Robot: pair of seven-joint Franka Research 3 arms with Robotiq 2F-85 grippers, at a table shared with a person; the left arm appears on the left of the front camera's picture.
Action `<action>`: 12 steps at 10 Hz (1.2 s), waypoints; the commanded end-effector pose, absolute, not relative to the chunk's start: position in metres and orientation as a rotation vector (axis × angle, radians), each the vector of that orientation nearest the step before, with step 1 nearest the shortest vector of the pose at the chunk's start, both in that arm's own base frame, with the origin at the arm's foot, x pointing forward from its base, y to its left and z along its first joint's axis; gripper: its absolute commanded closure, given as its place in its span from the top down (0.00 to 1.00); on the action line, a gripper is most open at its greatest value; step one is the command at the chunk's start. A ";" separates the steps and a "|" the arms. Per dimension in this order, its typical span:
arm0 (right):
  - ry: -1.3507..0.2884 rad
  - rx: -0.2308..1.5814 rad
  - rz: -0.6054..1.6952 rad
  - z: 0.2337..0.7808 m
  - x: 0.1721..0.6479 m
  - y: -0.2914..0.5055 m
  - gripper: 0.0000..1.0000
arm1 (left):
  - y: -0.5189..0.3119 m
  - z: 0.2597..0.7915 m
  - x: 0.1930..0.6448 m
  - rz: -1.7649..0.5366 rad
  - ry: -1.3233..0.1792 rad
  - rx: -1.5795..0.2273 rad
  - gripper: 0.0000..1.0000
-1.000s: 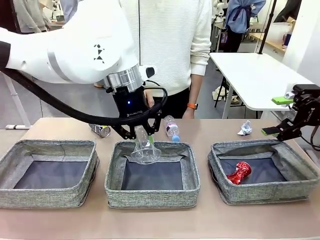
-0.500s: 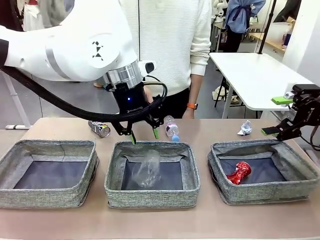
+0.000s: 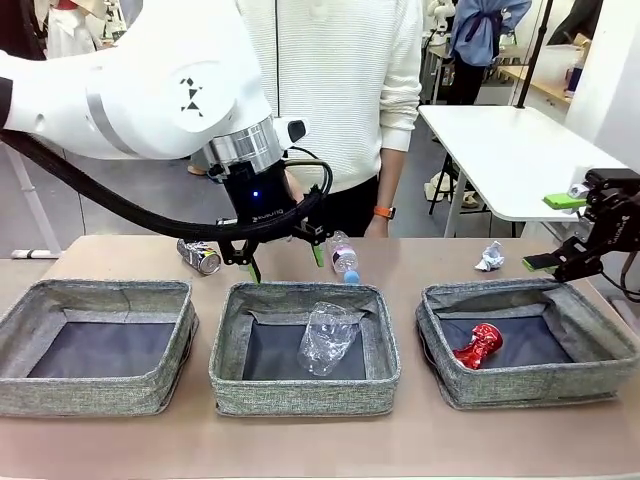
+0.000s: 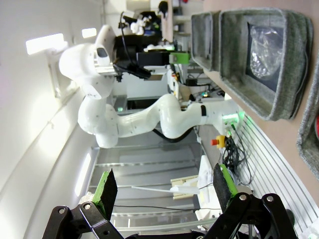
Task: Sort the waste into the appropriate baskets.
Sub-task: Place the picked waste into the Fabric basket indicated by the person.
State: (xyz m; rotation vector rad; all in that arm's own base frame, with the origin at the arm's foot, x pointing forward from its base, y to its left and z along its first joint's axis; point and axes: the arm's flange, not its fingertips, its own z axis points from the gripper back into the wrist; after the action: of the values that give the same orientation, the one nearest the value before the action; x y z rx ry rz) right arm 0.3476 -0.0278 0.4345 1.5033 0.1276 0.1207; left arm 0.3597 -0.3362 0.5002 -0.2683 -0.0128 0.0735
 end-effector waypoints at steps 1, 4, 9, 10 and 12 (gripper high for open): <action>0.135 1.514 0.107 0.440 0.349 -0.028 1.00 | -0.330 0.503 0.359 0.060 0.008 -0.309 1.00; 0.135 1.514 0.107 0.440 0.349 -0.028 1.00 | -0.303 0.520 0.365 -0.007 0.067 -0.391 1.00; 0.135 1.514 0.107 0.440 0.349 -0.028 1.00 | -0.098 0.548 0.387 -0.293 0.022 -0.898 1.00; 0.135 1.514 0.107 0.440 0.349 -0.028 1.00 | -0.060 0.534 0.377 -0.214 -0.052 -1.009 1.00; 0.135 1.514 0.107 0.440 0.349 -0.028 1.00 | 0.006 0.496 0.349 0.080 -0.164 -1.182 1.00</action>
State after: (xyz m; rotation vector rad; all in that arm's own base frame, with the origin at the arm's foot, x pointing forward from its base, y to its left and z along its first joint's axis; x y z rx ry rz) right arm 0.3477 -0.0281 0.4338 1.5040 0.1289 0.1185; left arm 0.3667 -0.0005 0.5133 -1.0978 -0.1050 -0.0613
